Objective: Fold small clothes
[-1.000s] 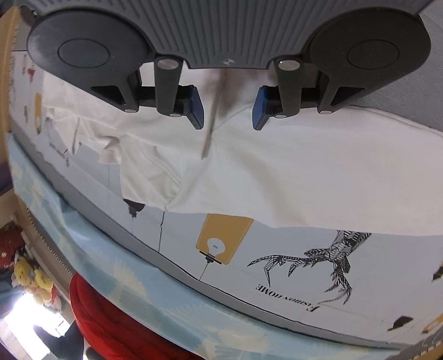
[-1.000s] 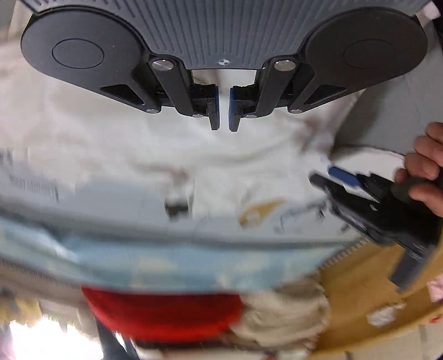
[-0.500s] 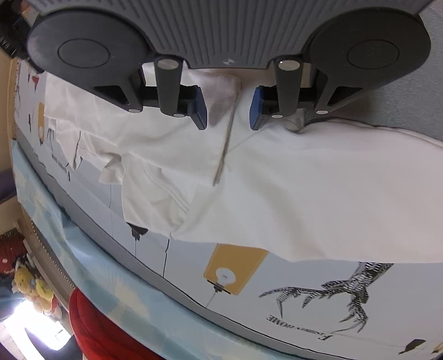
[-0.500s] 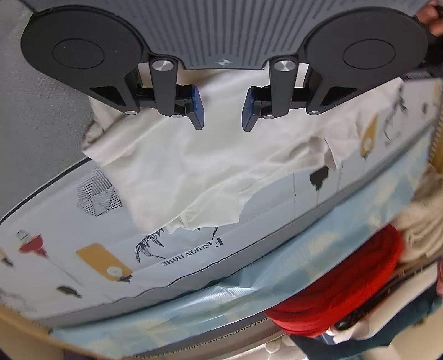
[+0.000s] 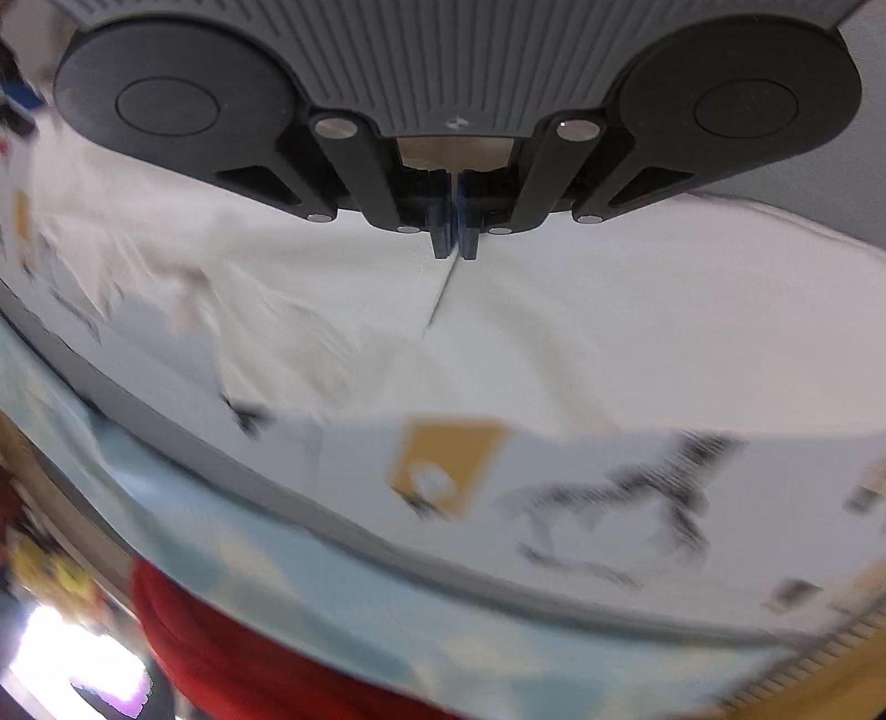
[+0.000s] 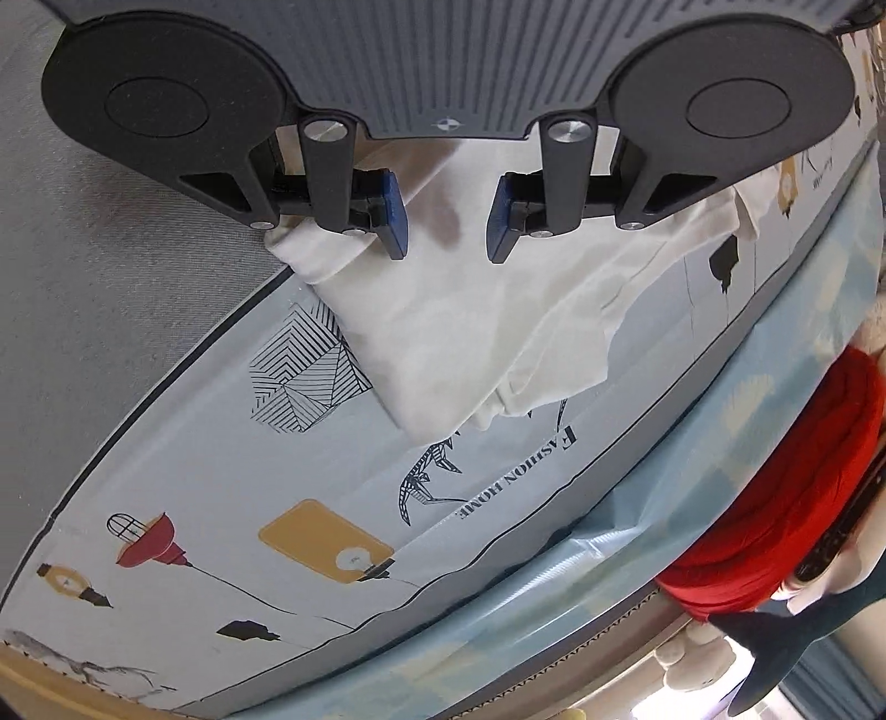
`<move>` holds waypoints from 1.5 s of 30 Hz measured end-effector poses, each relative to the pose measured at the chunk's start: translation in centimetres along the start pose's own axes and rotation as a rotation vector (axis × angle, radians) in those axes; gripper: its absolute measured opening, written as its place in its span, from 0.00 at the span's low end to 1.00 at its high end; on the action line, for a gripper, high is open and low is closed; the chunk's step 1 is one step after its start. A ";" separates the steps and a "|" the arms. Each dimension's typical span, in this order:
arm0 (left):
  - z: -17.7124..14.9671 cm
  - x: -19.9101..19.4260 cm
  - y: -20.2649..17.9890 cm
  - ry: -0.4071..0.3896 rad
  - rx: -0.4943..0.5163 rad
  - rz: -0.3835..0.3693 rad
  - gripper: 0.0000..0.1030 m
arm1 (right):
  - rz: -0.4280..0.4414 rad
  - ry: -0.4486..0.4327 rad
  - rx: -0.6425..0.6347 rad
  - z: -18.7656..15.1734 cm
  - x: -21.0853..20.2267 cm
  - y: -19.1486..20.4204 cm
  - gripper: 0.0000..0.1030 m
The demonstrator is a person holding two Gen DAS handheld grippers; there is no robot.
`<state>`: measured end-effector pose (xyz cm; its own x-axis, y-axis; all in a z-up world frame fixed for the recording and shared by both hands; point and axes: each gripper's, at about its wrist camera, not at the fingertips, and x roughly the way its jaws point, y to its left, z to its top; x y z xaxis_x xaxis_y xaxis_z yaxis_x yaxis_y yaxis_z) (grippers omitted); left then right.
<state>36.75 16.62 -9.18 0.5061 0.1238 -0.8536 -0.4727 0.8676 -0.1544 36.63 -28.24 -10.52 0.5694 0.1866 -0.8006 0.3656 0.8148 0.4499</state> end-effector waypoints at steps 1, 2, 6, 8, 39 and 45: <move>0.1 -0.2 0.2 -0.016 -0.003 0.043 0.01 | -0.005 0.009 0.009 -0.1 0.0 -0.1 0.32; 0.2 0.1 0.4 -0.003 -0.007 0.056 0.02 | -0.020 0.029 0.022 -0.1 0.3 -0.3 0.32; 0.4 0.9 1.5 0.059 -0.070 0.038 0.03 | -0.112 0.079 0.054 -0.5 1.4 -1.4 0.28; 0.6 0.0 1.5 0.007 -0.070 0.053 0.03 | -0.149 0.068 0.083 -0.5 1.3 -1.8 0.19; 2.8 -0.6 18.4 0.027 -0.366 0.108 0.29 | -0.139 0.006 -0.061 -3.5 -1.8 5.8 0.38; 3.0 -1.2 26.4 0.003 -0.432 0.299 0.38 | -0.129 0.015 -0.102 -4.6 -1.6 7.5 0.38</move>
<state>25.81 40.82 -10.71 0.3011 0.3337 -0.8933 -0.8511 0.5165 -0.0939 35.08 -19.96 -7.66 0.5110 0.0845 -0.8554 0.3579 0.8839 0.3012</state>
